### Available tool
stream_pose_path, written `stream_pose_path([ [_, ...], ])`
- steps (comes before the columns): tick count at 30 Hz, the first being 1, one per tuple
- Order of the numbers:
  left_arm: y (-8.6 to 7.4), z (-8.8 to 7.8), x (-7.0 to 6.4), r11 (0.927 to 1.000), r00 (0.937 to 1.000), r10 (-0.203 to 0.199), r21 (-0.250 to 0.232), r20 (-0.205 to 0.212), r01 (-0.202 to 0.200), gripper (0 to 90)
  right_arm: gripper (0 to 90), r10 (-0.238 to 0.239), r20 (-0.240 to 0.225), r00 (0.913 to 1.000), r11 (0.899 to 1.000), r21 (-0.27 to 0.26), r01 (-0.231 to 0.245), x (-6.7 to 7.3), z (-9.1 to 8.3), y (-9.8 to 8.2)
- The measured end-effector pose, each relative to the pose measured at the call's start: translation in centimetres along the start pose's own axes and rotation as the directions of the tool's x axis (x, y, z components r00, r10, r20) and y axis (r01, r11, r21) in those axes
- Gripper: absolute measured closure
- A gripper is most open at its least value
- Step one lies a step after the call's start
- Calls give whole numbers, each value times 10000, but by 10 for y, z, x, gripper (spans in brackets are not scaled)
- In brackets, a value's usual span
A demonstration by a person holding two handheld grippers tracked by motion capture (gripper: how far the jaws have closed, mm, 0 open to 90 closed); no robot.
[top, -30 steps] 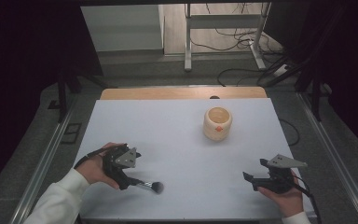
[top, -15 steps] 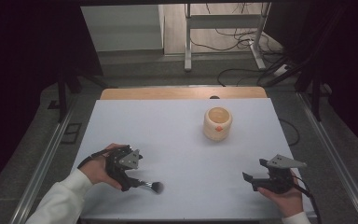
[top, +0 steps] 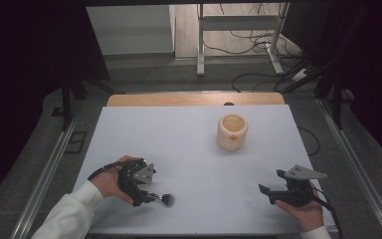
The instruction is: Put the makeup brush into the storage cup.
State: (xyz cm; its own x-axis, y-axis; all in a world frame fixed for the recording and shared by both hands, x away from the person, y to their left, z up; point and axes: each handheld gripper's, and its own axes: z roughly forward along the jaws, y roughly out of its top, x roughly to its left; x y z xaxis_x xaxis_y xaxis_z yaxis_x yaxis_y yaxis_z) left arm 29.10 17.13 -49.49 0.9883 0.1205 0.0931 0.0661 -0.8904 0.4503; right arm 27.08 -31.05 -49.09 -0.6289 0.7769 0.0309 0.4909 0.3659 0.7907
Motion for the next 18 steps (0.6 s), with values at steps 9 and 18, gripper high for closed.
stream_pose_path([
  [9, -4, 11, -1, 9998, 9996, 0, 221, 288, -6, 161, 135, -23, -9, 10000, 10000, 42, 23, 0, 1, 0],
  [18, -1, 18, -1, 9985, 9971, 335, 419, 687, -365, 335, 134, -37, 3, 10000, 10000, 26, 37, 0, 1, 0],
])
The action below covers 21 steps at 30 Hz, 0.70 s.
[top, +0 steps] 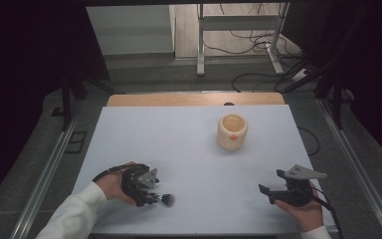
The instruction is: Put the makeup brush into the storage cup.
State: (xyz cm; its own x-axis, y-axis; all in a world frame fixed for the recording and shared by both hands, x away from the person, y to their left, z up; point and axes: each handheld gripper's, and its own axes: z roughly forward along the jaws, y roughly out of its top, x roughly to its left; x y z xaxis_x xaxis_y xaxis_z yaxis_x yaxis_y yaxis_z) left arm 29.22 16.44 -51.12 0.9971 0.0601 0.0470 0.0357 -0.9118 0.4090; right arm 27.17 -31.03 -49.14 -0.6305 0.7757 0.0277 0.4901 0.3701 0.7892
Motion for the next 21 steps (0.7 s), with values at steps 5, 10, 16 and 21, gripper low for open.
stream_pose_path([
  [5, 2, 5, 0, 9994, 9987, 201, 270, 479, -214, 482, 134, -19, -5, 10000, 10000, 2, 19, 0, 0, 0],
  [10, 2, 5, 2, 9996, 9959, 170, 202, 889, -189, 580, 134, -7, -4, 10000, 10000, -12, 7, 0, 0, 0],
  [16, 3, 5, 4, 9995, 9939, 225, 173, 1083, -245, 704, 134, -26, 6, 10000, 10000, -3, 26, 0, 0, 0],
  [21, 5, 5, 3, 9991, 9949, 213, 349, 987, -249, 707, 135, -32, 15, 10000, 10000, -19, 32, 0, -1, 0],
])
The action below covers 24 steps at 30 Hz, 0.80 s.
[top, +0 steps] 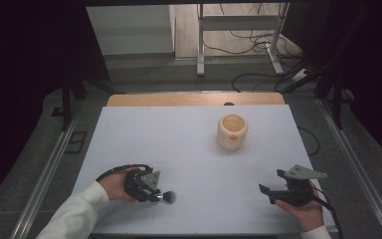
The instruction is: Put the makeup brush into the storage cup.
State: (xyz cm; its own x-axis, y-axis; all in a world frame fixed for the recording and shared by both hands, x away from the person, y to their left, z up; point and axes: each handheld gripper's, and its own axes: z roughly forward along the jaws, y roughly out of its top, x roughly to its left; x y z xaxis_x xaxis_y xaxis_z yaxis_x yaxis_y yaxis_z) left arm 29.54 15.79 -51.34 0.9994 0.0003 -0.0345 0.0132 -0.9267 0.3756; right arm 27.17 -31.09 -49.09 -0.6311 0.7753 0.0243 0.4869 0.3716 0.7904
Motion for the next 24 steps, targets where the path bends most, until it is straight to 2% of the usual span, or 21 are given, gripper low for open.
stream_pose_path([
  [6, 2, -1, -2, 9996, 9995, -241, 146, -193, 244, 709, 136, 11, -8, 10000, 10000, -20, -11, 0, 0, 0],
  [7, 2, -2, -2, 9991, 9982, -382, 152, -455, 390, 710, 136, 27, 9, 10000, 10000, -27, -27, 0, 0, 0],
  [12, -1, -12, 0, 9959, 9948, -905, -80, -474, 902, 710, 138, 63, 110, 9999, 10000, -30, -63, -1, -1, 0],
  [16, -1, -23, -1, 9911, 9884, -1284, -471, -812, 1249, 710, 139, 78, 102, 9999, 10000, -58, -78, -1, -1, 0],
  [18, 0, -24, -2, 9910, 9876, -1279, -517, -909, 1236, 711, 139, 78, 102, 9999, 10000, -60, -77, -1, -1, 0],
  [24, 0, -36, 0, 9840, 9768, -1712, -720, -1289, 1630, 711, 139, 96, 107, 9999, 9999, -115, -95, -1, -2, 1],
])
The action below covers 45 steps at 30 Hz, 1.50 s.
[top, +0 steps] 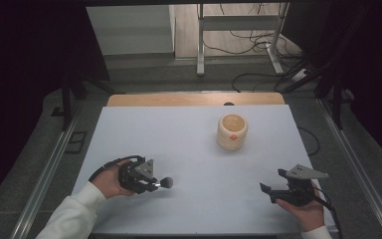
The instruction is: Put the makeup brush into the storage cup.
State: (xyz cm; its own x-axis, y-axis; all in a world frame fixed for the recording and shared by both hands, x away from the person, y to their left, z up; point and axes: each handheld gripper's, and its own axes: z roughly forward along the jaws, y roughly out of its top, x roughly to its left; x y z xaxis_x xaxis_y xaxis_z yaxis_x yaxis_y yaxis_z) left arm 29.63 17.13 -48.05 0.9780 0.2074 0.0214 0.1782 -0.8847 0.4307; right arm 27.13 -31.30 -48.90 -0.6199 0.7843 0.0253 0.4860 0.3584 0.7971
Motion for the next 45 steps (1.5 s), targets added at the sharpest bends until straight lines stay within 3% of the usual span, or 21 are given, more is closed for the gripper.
stream_pose_path([
  [9, 1, -12, 2, 9999, 9987, -154, -18, -488, 153, 711, 139, 6, 16, 10000, 10000, 17, -6, 0, 0, 0],
  [12, 1, -19, 3, 9994, 9958, -308, -209, -863, 291, 711, 140, 9, 14, 10000, 10000, 12, -9, 0, 0, 0],
  [17, 2, -21, 3, 9984, 9944, -534, -232, -907, 515, 710, 140, 3, 32, 10000, 10000, 32, -3, 0, 1, 0],
  [21, 6, -26, 1, 9965, 9901, -688, -548, -1226, 625, 711, 140, 1, 40, 10000, 10000, 45, -1, 0, 1, 0],
  [31, 19, -23, -2, 9928, 9828, -854, -972, -1636, 701, 710, 142, 2, 44, 10000, 10000, 40, -2, 0, 0, 0],
  [36, 19, -27, -1, 9798, 9747, -1500, -1568, -1659, 1241, 710, 142, 11, 48, 10000, 10000, 21, -11, 0, 0, 0],
  [45, 20, -30, 0, 9602, 9598, -2286, -2005, -1629, 1947, 710, 142, 42, 44, 10000, 10000, -1, -42, 0, 0, 0],
])
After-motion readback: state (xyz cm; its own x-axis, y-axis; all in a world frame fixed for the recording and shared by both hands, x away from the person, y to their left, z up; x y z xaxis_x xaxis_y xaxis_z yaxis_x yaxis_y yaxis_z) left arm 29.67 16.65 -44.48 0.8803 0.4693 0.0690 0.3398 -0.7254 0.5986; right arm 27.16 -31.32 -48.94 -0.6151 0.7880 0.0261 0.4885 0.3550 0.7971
